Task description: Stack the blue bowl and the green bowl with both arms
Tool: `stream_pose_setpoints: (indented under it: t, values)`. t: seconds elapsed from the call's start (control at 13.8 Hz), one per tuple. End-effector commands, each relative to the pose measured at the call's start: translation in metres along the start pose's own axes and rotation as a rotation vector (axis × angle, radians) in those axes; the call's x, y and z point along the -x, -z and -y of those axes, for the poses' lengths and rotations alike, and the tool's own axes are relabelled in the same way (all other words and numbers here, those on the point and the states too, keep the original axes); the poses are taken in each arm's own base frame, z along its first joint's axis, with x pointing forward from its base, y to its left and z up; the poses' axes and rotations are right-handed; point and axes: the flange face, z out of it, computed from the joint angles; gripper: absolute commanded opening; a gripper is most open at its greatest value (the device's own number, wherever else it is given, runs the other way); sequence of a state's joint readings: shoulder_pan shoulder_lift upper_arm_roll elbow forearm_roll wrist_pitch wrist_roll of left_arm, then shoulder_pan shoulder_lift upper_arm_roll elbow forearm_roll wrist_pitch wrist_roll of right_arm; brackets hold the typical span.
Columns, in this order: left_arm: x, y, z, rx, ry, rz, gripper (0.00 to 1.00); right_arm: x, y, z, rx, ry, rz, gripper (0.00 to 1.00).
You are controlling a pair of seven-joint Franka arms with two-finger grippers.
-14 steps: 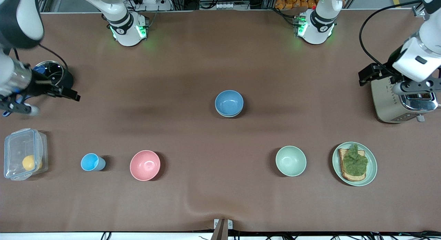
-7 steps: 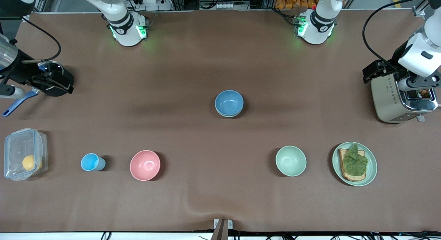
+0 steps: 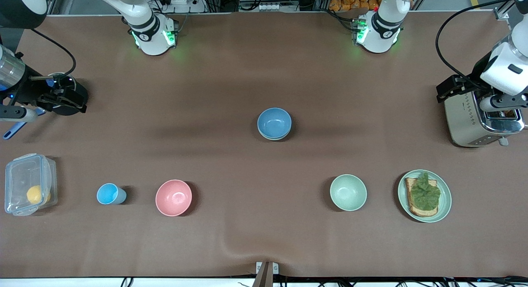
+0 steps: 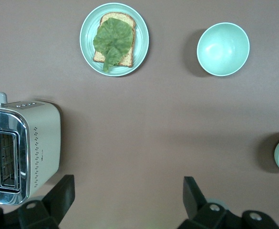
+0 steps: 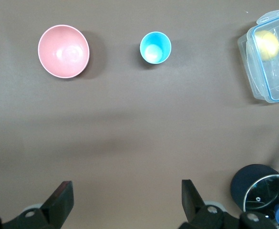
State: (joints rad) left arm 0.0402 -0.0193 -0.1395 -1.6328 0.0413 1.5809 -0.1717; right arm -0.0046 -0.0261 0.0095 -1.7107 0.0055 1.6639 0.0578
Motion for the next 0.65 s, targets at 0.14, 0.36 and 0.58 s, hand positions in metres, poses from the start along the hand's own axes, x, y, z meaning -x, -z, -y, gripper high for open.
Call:
stream_pose_setpoints:
  t: [0.14,0.36,0.58]
  values:
    - [-0.0033,0.0077,-0.0010,0.013,-0.016,-0.014,1.00,0.0042,0.0087,-0.0024,0.023,0.016,-0.002,1.00]
    - [-0.0008,0.0108,-0.0051,0.015,-0.025,-0.001,1.00,0.0043,0.0087,-0.0007,0.023,0.016,-0.002,1.00]
    - [0.0004,0.0146,-0.0067,0.011,-0.030,0.001,1.00,0.0042,0.0084,0.0025,0.025,0.013,-0.001,1.00]
